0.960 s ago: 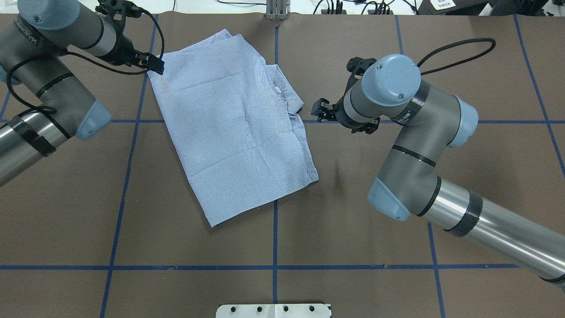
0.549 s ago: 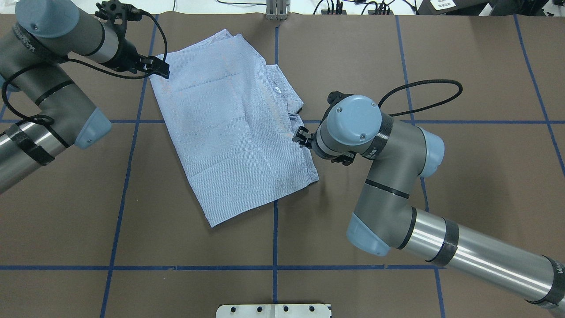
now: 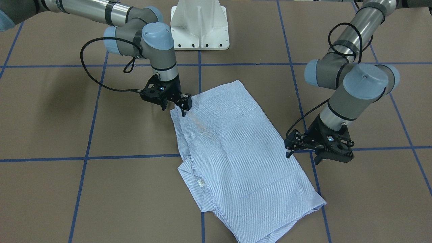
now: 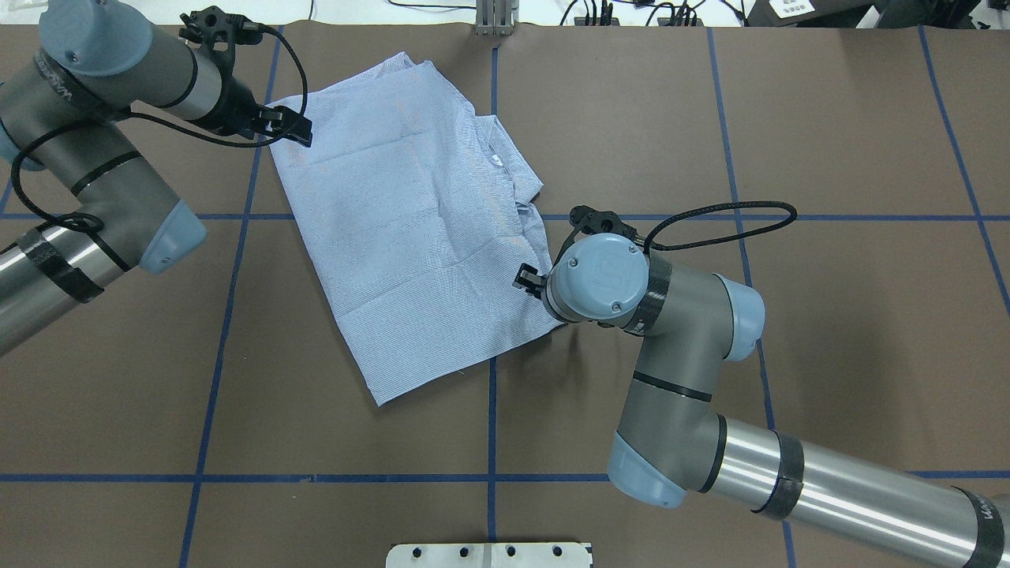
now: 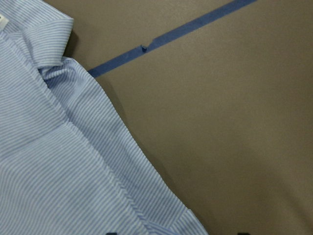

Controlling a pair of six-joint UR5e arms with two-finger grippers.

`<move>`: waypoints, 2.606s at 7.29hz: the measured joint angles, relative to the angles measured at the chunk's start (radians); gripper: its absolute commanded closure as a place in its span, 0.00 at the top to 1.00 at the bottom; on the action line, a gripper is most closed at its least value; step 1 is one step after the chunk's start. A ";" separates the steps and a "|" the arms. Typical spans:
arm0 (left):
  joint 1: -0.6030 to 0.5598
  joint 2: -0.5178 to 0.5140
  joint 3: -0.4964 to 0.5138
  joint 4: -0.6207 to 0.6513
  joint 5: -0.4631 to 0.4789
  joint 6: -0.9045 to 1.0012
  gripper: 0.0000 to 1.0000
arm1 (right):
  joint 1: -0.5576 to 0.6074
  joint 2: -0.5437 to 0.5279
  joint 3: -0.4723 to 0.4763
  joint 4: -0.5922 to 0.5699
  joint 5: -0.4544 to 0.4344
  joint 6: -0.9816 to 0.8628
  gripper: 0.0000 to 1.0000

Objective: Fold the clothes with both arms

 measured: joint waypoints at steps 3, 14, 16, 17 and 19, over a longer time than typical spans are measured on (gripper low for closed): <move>0.001 0.001 -0.002 0.000 0.000 0.000 1.00 | -0.015 -0.004 -0.003 0.001 -0.014 0.009 0.63; 0.004 0.042 -0.048 0.001 -0.002 0.000 1.00 | -0.016 0.006 0.014 -0.006 -0.014 -0.004 0.00; 0.004 0.042 -0.049 0.000 -0.002 0.000 1.00 | -0.015 -0.011 0.042 -0.009 -0.013 -0.014 0.72; 0.004 0.042 -0.049 0.000 -0.001 0.000 1.00 | -0.016 -0.024 0.043 -0.005 -0.019 -0.025 0.72; 0.004 0.042 -0.049 0.001 -0.001 0.000 1.00 | -0.017 -0.036 0.039 -0.002 -0.029 -0.035 0.71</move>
